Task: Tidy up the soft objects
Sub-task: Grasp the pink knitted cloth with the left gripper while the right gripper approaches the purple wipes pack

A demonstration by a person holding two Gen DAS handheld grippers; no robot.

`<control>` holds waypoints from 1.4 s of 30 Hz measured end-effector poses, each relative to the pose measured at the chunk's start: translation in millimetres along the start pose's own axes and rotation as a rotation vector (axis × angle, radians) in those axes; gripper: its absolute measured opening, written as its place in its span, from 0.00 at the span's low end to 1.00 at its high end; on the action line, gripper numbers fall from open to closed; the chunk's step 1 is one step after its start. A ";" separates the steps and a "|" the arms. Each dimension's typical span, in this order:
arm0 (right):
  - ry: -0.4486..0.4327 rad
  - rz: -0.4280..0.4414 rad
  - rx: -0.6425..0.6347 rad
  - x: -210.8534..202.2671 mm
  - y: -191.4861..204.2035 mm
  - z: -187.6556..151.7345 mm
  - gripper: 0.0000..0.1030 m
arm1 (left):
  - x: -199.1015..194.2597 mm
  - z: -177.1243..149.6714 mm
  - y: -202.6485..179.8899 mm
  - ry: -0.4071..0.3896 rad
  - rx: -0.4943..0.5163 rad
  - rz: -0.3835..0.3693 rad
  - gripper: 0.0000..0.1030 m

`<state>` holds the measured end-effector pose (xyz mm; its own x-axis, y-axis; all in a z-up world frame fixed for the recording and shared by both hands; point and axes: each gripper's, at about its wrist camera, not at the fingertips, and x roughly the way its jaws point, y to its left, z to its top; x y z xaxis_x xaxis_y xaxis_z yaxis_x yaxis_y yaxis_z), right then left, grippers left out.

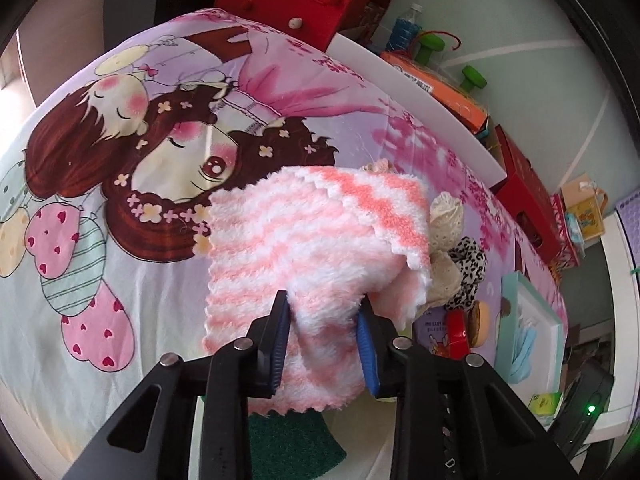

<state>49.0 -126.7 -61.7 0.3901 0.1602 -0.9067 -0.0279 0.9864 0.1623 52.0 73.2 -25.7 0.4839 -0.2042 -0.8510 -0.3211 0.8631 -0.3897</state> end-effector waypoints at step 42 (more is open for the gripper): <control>-0.104 0.058 -0.008 -34.6 -1.2 2.1 0.60 | -33.3 5.4 5.0 -0.136 -0.018 -0.025 0.08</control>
<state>37.5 -133.5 -29.7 0.4806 0.2124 -0.8508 -0.0599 0.9759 0.2098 38.7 86.8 2.6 0.5977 -0.1601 -0.7855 -0.3216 0.8497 -0.4179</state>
